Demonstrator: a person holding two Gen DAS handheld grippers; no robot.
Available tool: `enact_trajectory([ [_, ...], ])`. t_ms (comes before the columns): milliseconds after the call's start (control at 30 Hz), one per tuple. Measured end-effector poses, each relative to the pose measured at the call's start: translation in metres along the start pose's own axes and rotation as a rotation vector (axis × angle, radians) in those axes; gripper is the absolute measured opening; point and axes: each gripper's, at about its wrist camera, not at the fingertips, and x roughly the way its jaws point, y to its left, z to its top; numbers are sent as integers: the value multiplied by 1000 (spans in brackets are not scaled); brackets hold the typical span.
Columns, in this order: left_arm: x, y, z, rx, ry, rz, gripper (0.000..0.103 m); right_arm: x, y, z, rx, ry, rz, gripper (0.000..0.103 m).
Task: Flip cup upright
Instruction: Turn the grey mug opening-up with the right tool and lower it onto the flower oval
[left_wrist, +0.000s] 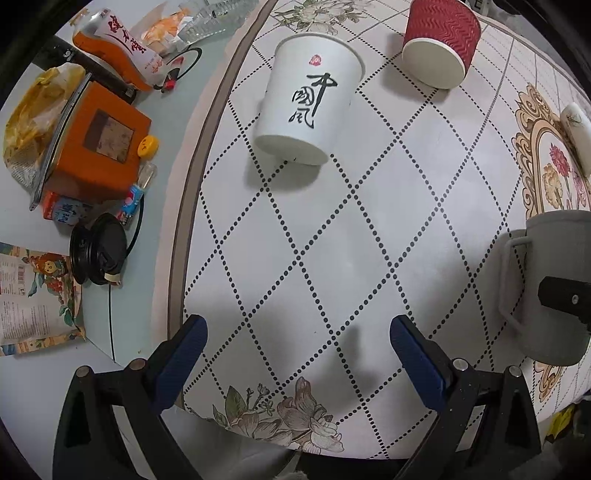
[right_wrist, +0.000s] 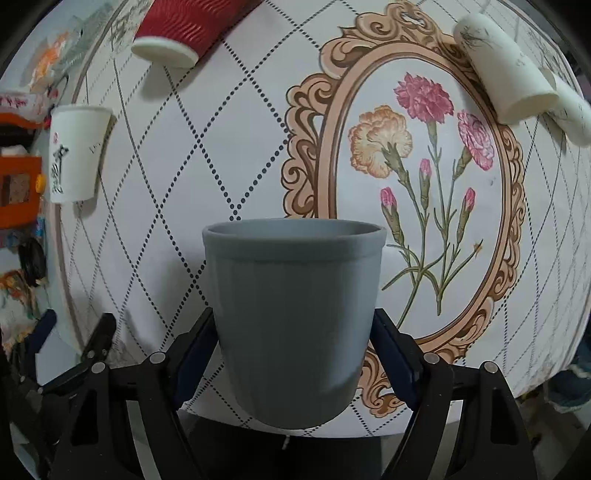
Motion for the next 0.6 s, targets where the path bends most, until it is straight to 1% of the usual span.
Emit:
enact_trajectory([
  [133, -6, -1, 9, -20, 6, -19, 101, -16, -11, -7, 36, -71, 50, 83],
  [233, -9, -4, 22, -64, 44, -60, 101, -33, -21, -5, 66, -151, 67, 83],
  [300, -13, -8, 34, -84, 37, -80, 101, -43, -27, -1, 87, -214, 79, 83],
  [433, -21, -21, 59, -80, 0, -89, 101, -61, -37, 19, 99, -385, 49, 83],
  [600, -16, -37, 85, -49, -41, -76, 101, -78, -38, 41, 96, -613, 7, 83],
])
